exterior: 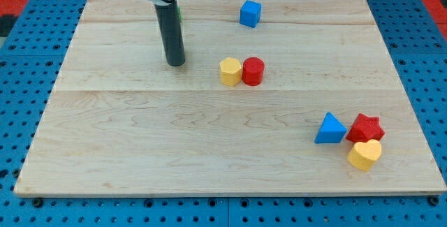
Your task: Slide the green circle to the top left side of the board
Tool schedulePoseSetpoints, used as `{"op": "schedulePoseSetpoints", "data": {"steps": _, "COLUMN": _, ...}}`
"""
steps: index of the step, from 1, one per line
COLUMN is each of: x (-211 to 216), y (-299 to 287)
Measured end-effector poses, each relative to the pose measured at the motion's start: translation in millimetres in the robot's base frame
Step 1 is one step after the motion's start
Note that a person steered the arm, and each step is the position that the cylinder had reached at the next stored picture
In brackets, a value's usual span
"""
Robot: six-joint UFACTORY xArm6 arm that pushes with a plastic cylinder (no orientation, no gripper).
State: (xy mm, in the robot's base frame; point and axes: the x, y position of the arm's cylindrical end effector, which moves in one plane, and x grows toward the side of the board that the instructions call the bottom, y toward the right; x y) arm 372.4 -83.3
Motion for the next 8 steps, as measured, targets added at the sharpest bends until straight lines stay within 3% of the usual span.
{"op": "schedulePoseSetpoints", "data": {"steps": 2, "x": -47.1, "y": -3.7}}
{"op": "schedulePoseSetpoints", "data": {"steps": 3, "x": -52.0, "y": -28.1}}
{"op": "schedulePoseSetpoints", "data": {"steps": 6, "x": -87.3, "y": -20.3}}
{"op": "schedulePoseSetpoints", "data": {"steps": 8, "x": -110.7, "y": -105.2}}
